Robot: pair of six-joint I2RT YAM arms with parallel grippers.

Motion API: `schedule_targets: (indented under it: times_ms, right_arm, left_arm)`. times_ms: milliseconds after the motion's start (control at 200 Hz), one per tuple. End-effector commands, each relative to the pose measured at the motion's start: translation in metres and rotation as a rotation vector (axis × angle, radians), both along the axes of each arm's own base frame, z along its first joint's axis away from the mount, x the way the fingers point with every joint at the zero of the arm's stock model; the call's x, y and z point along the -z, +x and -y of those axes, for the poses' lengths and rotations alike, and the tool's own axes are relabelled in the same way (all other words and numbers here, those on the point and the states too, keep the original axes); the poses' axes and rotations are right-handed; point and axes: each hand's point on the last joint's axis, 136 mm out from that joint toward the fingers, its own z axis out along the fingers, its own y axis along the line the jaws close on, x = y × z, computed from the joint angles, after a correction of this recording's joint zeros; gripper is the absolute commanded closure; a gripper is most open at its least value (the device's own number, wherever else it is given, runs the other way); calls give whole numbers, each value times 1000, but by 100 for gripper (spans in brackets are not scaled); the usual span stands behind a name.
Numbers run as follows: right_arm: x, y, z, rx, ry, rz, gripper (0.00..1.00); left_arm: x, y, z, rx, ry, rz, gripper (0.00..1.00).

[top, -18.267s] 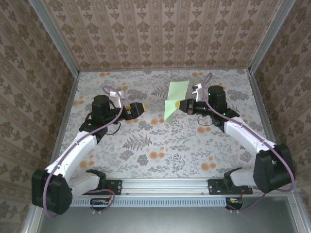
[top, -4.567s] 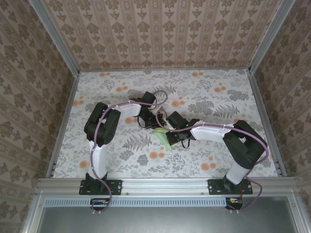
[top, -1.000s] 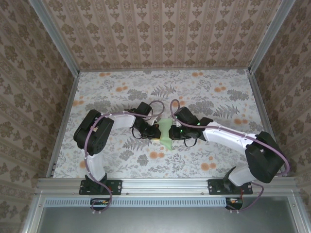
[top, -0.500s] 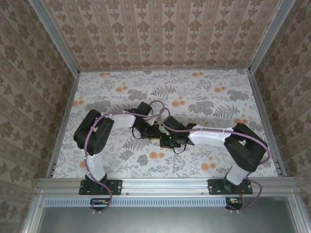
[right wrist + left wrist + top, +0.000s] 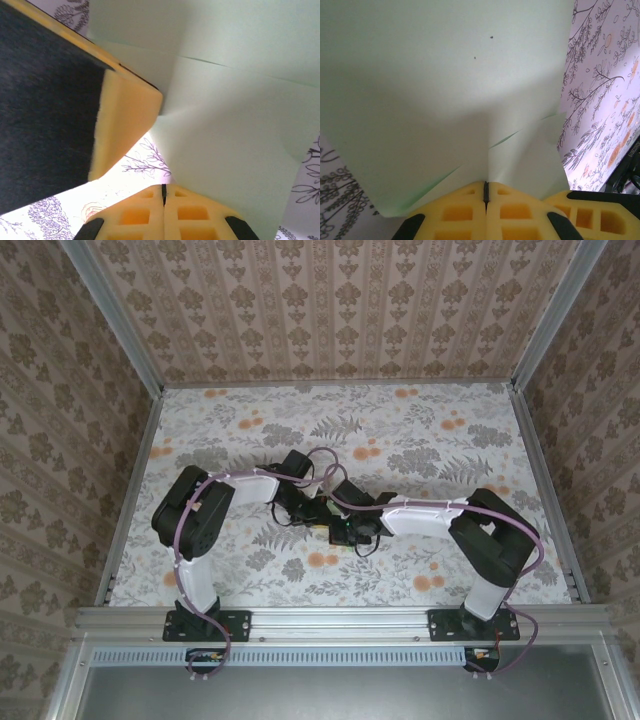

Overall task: Fold a paper plane with a square sheet of paper (fold left side to right side)
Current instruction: Third fold the triangle at the center of the table.

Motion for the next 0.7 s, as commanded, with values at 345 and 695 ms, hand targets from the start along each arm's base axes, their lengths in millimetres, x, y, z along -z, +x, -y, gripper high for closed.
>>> schedule_targets:
  times_ms: [345, 695]
  right_arm:
    - [11, -7, 21, 48, -76, -56, 97]
    - [17, -21, 30, 68, -85, -108, 97]
  left_arm:
    - [36, -11, -24, -9, 161, -47, 95]
    - [37, -12, -27, -7, 172, -45, 95]
